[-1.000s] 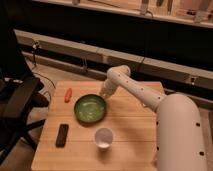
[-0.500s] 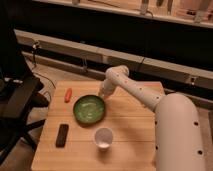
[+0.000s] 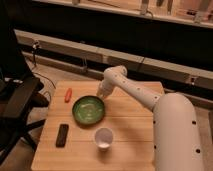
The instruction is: Push the ceramic bowl across the table
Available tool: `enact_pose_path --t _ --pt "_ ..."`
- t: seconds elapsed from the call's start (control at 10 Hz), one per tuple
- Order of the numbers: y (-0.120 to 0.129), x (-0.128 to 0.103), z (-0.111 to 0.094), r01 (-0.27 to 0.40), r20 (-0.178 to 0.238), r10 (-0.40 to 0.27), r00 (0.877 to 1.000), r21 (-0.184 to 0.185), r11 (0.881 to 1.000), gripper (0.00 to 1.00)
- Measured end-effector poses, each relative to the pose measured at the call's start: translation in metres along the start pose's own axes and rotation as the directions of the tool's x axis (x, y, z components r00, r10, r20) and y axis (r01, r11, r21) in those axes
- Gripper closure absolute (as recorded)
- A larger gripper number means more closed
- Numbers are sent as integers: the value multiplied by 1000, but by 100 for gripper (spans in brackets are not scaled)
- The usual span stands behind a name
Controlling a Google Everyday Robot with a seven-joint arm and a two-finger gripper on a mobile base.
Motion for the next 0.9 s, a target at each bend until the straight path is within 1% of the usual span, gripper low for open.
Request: enact_pose_path --t 0.9 --pt "-16 -9 7 64 -3 -64 998 8 998 100"
